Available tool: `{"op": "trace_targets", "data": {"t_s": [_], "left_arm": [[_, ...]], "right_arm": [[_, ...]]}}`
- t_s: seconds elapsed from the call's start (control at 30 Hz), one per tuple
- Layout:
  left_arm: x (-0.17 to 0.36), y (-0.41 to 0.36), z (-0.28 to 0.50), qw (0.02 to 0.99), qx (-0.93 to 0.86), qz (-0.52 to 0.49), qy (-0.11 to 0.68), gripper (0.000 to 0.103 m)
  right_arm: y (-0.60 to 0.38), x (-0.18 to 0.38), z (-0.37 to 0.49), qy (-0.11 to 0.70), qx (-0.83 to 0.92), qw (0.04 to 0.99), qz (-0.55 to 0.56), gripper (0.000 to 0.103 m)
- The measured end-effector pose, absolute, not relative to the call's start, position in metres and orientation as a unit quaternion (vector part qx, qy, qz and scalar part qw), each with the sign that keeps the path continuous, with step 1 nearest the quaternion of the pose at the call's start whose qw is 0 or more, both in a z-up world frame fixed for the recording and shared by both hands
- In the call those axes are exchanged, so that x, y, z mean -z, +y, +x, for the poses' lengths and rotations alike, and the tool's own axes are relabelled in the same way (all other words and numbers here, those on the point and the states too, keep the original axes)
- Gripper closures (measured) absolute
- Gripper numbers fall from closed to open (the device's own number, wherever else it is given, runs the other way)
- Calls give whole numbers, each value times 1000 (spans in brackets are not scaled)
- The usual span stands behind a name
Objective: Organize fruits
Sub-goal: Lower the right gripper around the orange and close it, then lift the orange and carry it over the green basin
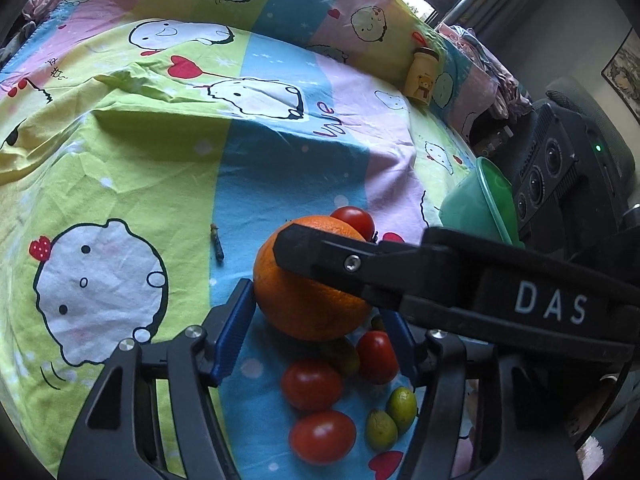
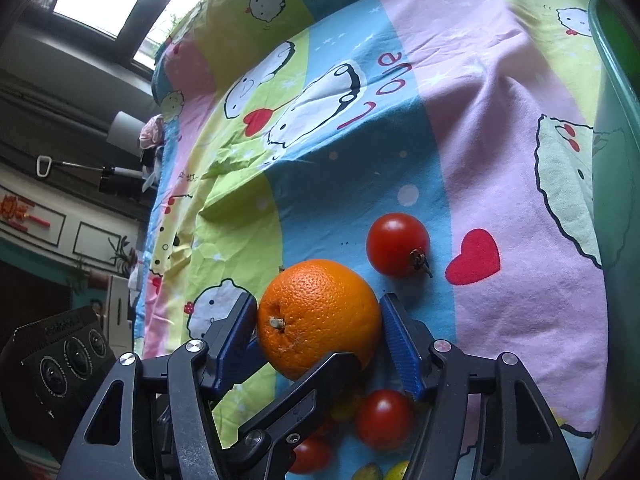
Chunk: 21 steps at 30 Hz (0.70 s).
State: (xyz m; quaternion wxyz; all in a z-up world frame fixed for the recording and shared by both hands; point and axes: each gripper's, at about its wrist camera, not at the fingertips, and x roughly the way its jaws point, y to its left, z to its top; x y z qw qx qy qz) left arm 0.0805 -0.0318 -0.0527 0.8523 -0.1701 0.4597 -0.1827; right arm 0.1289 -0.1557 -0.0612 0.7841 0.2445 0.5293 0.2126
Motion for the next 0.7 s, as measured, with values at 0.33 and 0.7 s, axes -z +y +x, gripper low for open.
{"op": "trace_targets", "data": {"t_s": [0.33, 0.7], "left_arm": [[36, -37, 69, 864, 189, -164, 437, 42], [14, -42, 54, 879, 199, -150, 407, 42]], "right_arm": [[-161, 46, 118, 510, -216, 797, 242, 38], [-164, 22, 99, 476, -225, 819, 230, 38]]}}
